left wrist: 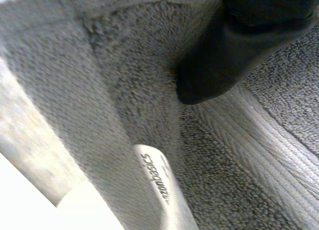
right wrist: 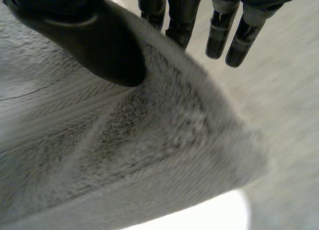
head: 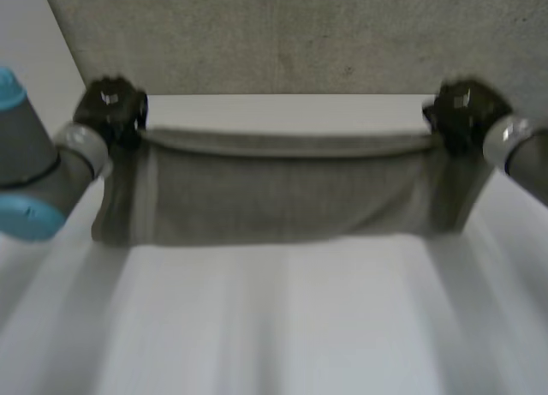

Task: Fold the towel.

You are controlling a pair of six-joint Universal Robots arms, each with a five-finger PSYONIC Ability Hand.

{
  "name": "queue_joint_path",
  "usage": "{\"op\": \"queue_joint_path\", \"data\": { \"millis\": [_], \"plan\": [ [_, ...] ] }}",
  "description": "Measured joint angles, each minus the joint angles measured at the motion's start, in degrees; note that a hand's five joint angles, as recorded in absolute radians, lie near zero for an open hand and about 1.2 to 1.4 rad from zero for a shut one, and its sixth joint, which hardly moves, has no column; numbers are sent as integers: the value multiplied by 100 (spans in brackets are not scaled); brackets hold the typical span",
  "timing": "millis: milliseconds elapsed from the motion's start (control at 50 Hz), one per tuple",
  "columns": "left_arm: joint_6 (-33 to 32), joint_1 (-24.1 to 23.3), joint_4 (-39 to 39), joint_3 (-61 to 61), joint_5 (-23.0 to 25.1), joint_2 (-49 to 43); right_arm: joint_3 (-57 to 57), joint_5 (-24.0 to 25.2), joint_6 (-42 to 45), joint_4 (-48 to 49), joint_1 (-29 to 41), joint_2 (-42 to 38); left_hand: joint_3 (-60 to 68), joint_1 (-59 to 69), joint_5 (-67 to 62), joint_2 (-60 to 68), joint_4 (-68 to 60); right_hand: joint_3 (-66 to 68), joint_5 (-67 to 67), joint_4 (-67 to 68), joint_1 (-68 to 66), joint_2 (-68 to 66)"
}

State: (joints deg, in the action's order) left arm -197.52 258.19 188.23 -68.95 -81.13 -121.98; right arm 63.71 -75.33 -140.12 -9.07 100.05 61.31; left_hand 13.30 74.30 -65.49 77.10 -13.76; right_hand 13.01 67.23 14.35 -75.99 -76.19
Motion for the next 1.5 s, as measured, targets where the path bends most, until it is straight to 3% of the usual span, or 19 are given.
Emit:
{"op": "queue_joint_path", "data": {
  "millis": [160, 300, 580, 700, 880, 1020, 1200, 1360, 1420, 1500],
  "plan": [
    [457, -134, -13, 2592, -733, -209, -2059, -301, -1407, 1333, 203, -84, 0, 1, 0, 2, 0, 0, 0, 0, -1, 0],
    [761, -131, 291, 3007, -819, 249, -2241, -204, -1824, 1504, 197, 181, 0, 1, -8, 18, 0, 0, 45, 0, -1, -2],
    [731, -46, 1512, -18, -82, 547, 525, 455, -1749, 1980, 115, 853, 0, 1, -94, 29, 0, 0, 49, 0, -1, -27],
    [595, -47, 2023, -1158, -18, 300, 1555, 734, -1704, 2251, -39, 790, 0, 1, -94, 29, 0, 0, 49, 0, -1, -27],
    [-140, -58, 2213, -2240, -10, 13, 2767, 996, -1079, 2327, -278, 448, 0, 1, -94, 29, 0, 0, 49, 0, -1, -27],
    [-434, -51, 2201, -2835, 103, 441, 3299, 1002, -588, 1878, -624, 901, 0, 1, -94, 29, 0, 0, 49, 0, -1, -27],
    [-456, 83, 2187, -2993, 262, 596, 3524, 1035, -573, 1349, -824, 1333, 0, -43, 195, -412, 0, 0, 49, 0, -1, -27],
    [-483, 131, 2178, -2907, 261, 220, 3551, 1025, -605, 1301, -812, 1116, 0, -752, 824, -1032, 0, 0, -366, 0, 283, 304],
    [-560, 131, 2173, -2907, 256, 120, 3556, 1018, -621, 1311, -800, 994, 0, -1782, 1871, -2071, 0, 0, -1275, 0, 1168, 1198],
    [-690, 129, 2168, -2933, 251, 85, 3558, 1017, -701, 1321, -798, 936, 0, -2338, 2465, -2567, 0, 0, -1430, 0, 1309, 1259]
  ]
}}
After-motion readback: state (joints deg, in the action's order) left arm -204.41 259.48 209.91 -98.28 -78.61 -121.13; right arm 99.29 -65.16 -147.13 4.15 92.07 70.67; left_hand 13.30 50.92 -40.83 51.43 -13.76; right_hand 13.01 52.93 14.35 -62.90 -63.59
